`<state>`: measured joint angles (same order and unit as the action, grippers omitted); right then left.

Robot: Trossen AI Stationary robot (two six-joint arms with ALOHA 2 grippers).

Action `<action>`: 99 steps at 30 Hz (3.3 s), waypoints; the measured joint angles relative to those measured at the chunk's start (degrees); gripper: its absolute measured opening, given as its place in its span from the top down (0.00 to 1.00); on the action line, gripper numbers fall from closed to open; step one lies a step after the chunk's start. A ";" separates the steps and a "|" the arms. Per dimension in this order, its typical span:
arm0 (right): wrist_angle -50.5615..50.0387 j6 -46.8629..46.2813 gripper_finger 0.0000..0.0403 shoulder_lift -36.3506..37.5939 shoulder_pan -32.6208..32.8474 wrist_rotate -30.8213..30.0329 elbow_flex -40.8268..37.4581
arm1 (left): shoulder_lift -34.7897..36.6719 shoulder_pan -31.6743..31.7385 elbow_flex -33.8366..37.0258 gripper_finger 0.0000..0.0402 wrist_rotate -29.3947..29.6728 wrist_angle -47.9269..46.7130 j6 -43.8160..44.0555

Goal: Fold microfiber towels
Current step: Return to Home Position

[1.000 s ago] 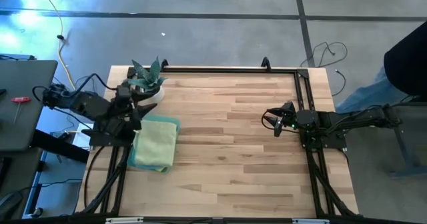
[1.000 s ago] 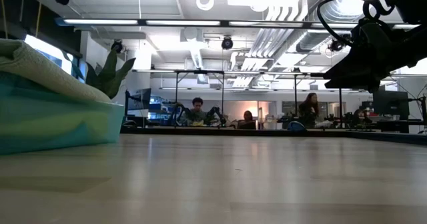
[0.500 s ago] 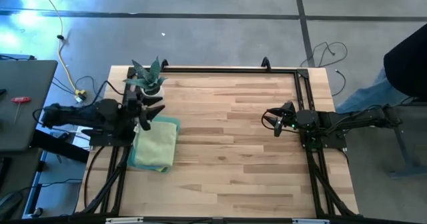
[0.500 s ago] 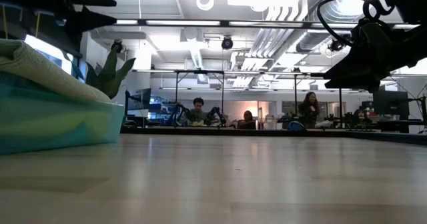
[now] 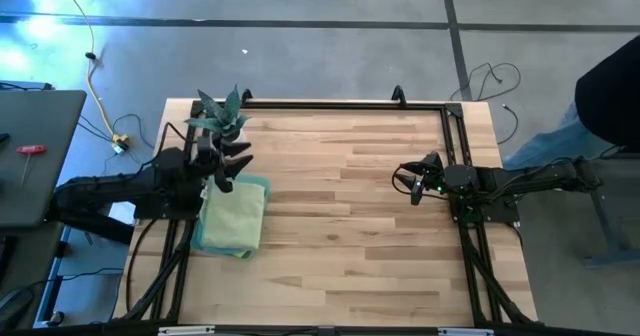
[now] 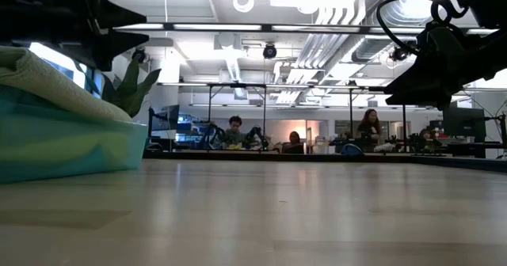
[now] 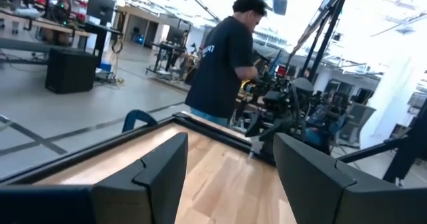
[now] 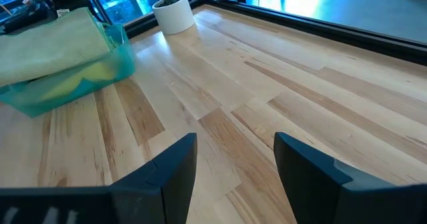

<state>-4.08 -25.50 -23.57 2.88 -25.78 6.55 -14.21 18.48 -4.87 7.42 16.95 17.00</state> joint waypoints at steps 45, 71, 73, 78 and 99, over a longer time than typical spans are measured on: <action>0.00 -0.01 0.52 0.02 0.02 0.00 0.00 | 0.01 12.74 4.21 0.47 -5.47 2.99 -1.17; 4.35 23.23 0.52 23.45 0.21 1.21 -0.04 | 0.01 12.72 4.21 0.47 -5.47 2.99 -1.15; 5.86 26.05 0.52 23.43 0.12 1.16 -0.04 | 0.01 12.72 4.21 0.47 -5.45 2.96 -1.17; 8.89 29.43 0.52 23.46 -2.60 0.38 -0.04 | -0.01 12.72 4.18 0.47 -5.42 2.56 -1.17; 19.34 28.35 0.52 23.32 -23.31 7.00 -5.99 | -0.03 12.74 4.18 0.47 -5.27 2.56 -1.17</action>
<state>15.27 2.85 -0.25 -20.43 -18.78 0.56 -14.24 31.22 -0.69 2.15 19.51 15.84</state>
